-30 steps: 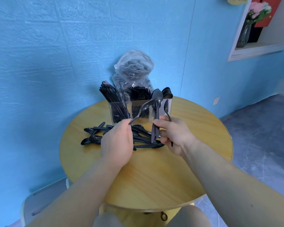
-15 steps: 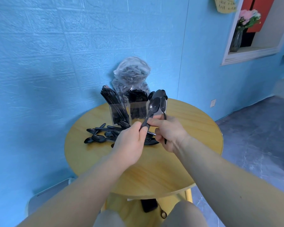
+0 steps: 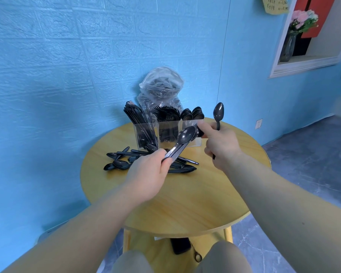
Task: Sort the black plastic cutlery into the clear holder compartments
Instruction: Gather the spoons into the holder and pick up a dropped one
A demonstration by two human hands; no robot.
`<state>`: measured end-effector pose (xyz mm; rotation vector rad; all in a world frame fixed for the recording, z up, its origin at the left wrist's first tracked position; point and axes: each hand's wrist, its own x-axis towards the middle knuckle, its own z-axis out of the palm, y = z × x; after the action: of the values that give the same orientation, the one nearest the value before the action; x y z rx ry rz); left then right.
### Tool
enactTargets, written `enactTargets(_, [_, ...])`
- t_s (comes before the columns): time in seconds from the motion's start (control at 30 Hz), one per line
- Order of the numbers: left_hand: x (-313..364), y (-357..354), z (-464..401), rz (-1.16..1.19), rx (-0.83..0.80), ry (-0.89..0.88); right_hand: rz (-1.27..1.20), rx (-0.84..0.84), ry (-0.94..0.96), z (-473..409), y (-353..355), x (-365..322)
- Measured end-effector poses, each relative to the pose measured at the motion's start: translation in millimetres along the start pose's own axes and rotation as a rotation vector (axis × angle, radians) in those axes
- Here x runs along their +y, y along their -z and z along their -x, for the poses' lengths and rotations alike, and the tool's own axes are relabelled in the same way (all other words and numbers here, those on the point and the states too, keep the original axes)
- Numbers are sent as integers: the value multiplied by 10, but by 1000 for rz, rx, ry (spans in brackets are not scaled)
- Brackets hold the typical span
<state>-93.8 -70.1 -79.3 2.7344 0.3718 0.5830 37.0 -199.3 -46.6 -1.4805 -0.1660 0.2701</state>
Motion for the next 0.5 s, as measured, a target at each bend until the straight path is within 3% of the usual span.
enactTargets(0.2, [-48,8,-13,169,51,105,-169,-7,-78,-32,-12,50])
enactTargets(0.5, [-11,-25,-56,248,-21,175,7,80,0,63,-74,101])
